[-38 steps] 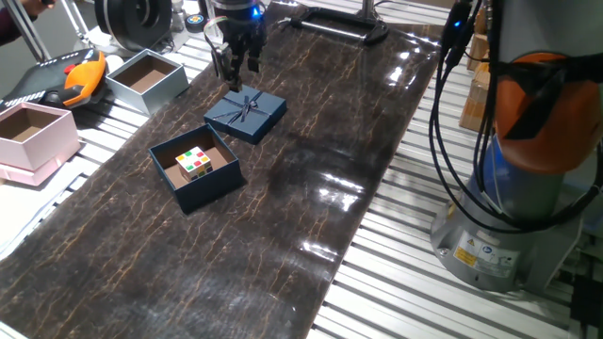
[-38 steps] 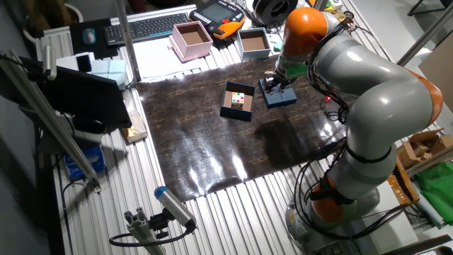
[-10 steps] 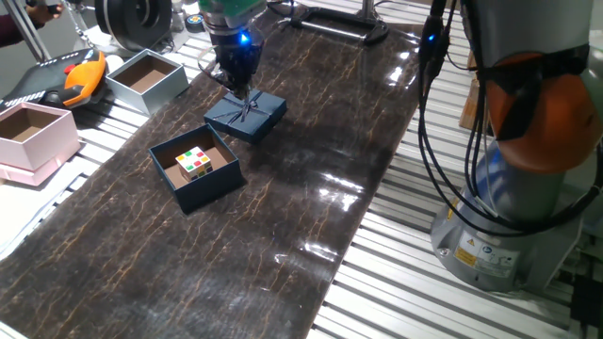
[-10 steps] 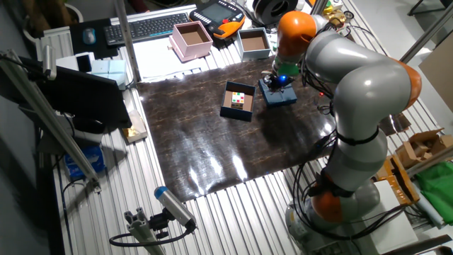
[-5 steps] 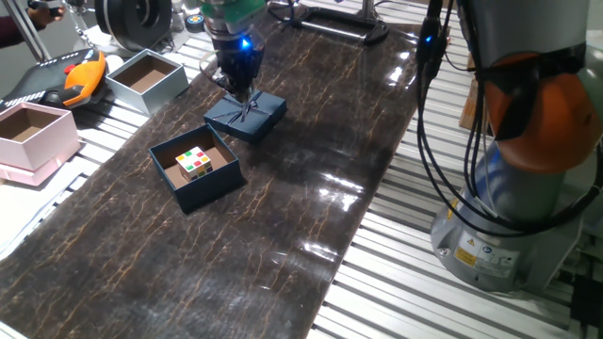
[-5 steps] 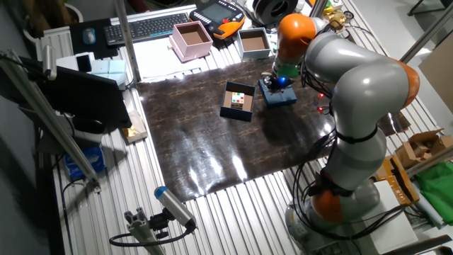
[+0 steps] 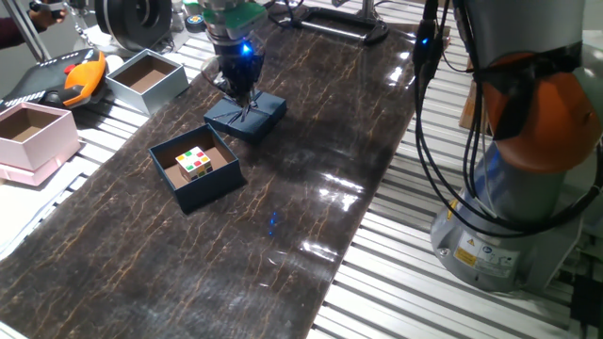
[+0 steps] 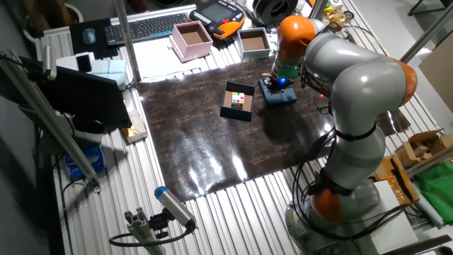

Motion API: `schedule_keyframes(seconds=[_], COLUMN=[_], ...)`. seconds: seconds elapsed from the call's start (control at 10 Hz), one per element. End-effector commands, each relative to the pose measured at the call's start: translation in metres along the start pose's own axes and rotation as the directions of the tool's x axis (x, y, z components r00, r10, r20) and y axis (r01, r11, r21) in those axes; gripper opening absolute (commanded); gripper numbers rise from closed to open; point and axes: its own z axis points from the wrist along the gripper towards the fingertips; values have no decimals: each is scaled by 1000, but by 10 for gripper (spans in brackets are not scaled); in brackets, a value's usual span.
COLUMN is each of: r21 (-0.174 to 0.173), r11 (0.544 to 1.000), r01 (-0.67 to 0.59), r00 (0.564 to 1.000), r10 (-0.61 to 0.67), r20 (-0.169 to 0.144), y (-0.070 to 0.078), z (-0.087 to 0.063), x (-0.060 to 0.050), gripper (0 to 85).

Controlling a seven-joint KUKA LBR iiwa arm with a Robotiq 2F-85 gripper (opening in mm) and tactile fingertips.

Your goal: Cover the box

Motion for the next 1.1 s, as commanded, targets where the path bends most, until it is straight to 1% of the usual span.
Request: schedule_keyframes(seconds=[0.0, 0.1, 0.3, 0.4, 0.5, 0.6, 0.7, 0.8, 0.9, 1.0], r21=[-5, -4, 28, 29, 26, 1, -13, -11, 10, 15], r11=[1000, 1000, 1000, 1000, 1000, 1000, 999, 999, 999, 999], r01=[4, 8, -8, -9, 1, 13, 30, 45, 52, 52], r00=[1000, 1000, 1000, 1000, 1000, 1000, 999, 999, 999, 999], r10=[-4, -8, 8, 10, -1, -13, -30, -45, -52, -52], r20=[-4, -11, -16, -15, -16, -25, -22, -6, 6, 5], y=[0, 0, 0, 0, 0, 0, 0, 0, 0, 0], z=[0, 0, 0, 0, 0, 0, 0, 0, 0, 0], x=[0, 0, 0, 0, 0, 0, 0, 0, 0, 0], gripper=[7, 7, 7, 7, 7, 7, 7, 7, 7, 7])
